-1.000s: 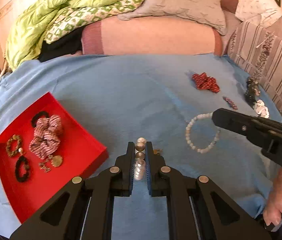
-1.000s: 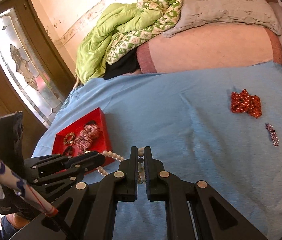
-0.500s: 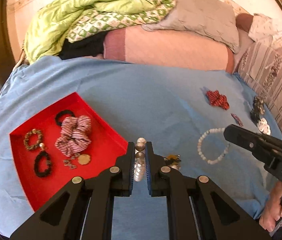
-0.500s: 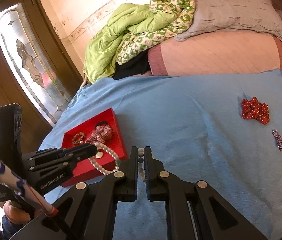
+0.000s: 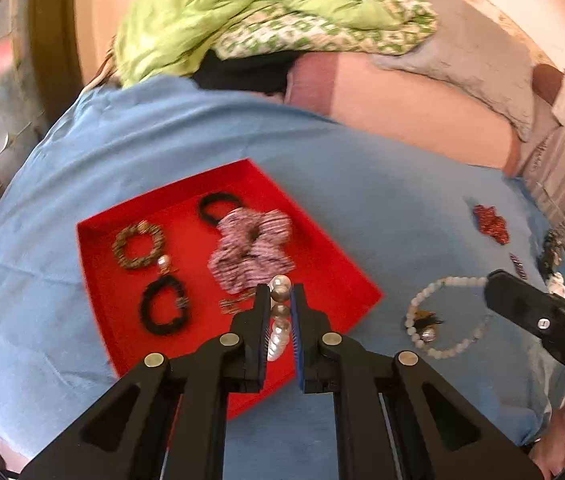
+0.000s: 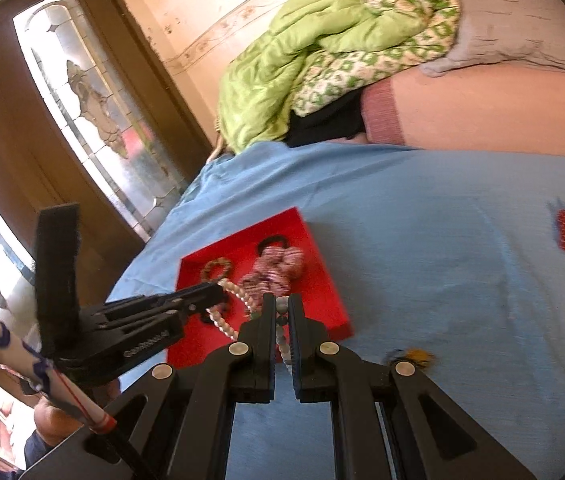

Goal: Organize jewelry
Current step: 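Lower the pearl necklace and bead bracelet into the red tray and open both tools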

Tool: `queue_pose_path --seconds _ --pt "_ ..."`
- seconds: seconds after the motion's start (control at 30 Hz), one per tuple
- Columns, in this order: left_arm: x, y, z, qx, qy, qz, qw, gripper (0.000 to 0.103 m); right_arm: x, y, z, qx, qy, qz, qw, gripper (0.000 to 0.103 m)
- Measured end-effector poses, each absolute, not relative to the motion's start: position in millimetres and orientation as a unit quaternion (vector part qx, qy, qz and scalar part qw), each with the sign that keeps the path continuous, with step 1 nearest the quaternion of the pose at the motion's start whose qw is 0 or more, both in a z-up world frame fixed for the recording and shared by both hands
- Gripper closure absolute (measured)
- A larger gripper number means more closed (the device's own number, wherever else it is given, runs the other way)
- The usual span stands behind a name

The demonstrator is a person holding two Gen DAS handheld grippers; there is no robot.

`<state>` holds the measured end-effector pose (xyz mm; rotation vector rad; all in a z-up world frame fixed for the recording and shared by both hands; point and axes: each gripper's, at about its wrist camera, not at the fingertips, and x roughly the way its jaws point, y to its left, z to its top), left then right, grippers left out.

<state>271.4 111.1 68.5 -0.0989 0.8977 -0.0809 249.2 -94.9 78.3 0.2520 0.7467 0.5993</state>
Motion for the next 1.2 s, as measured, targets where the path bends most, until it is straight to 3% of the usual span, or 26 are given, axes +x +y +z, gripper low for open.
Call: queue_pose_path --seconds 0.53,1.2 --pt "285.5 167.5 19.8 -0.083 0.499 0.027 0.862 0.093 287.2 -23.9 35.3 0.115 0.425 0.318 0.840 0.097" --pt "295.9 144.3 -15.8 -0.041 0.542 0.058 0.838 0.093 321.4 -25.3 -19.4 0.042 0.470 0.227 0.852 0.096"
